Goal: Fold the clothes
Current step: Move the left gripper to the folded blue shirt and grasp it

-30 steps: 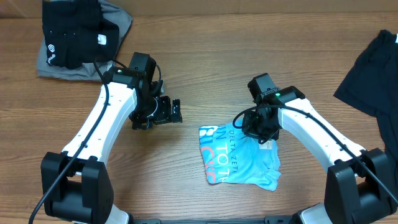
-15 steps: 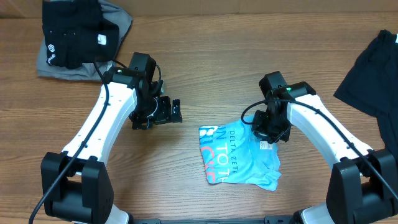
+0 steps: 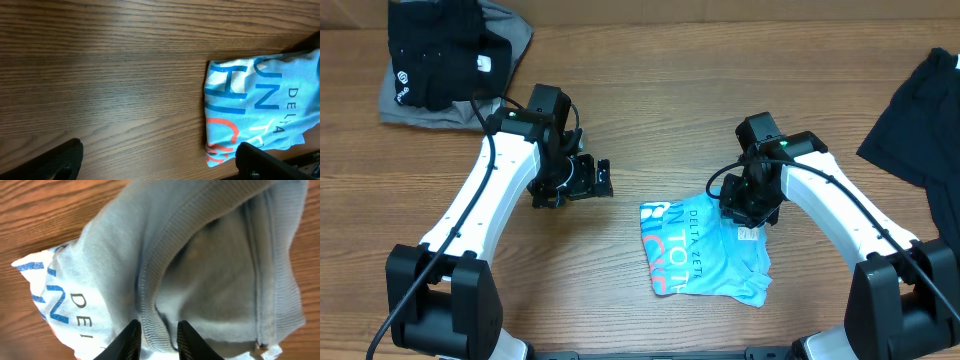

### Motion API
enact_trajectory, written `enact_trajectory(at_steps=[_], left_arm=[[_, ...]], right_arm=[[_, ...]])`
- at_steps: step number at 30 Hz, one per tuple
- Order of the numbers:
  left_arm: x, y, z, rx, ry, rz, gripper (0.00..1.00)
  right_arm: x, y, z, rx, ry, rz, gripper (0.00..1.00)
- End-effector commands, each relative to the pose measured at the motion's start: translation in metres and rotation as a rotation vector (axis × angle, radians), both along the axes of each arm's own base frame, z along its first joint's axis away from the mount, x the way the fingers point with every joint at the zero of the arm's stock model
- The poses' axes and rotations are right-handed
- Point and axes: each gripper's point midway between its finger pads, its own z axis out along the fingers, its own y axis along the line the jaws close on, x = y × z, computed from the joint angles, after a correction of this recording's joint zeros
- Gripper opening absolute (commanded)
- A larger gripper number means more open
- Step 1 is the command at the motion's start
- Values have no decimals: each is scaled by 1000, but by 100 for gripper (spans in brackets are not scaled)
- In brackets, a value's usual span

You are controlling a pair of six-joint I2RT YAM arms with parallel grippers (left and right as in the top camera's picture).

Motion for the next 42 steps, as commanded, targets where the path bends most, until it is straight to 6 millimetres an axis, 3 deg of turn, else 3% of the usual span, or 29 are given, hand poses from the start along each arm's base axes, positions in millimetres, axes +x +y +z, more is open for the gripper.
enact_trajectory(at_steps=[1,5,12,24,32,35,42], left_arm=[[-3,-1,-3,8,11,-9,100],[-3,-1,-3,8,11,-9,100],[-3,-1,-3,8,11,-9,100],[-2,-1,-3,8,11,-9,100],[-3,-1,-3,8,12,-9,100],[-3,-1,-3,9,15,-9,100],[-4,-1,-3,9,16,-9,100]], right_arm=[[1,5,-3,20,-9,15,32],[-6,3,-17,17,3,13,30],[-5,1,-18,16,0,3,4],[10,-27,10,-122,-21,-21,4],[-8,-44,9,-215,44,-16,4],[-16,-51,9,-251,73,-14,11],[-27,-54,8,-264,115,-8,14]])
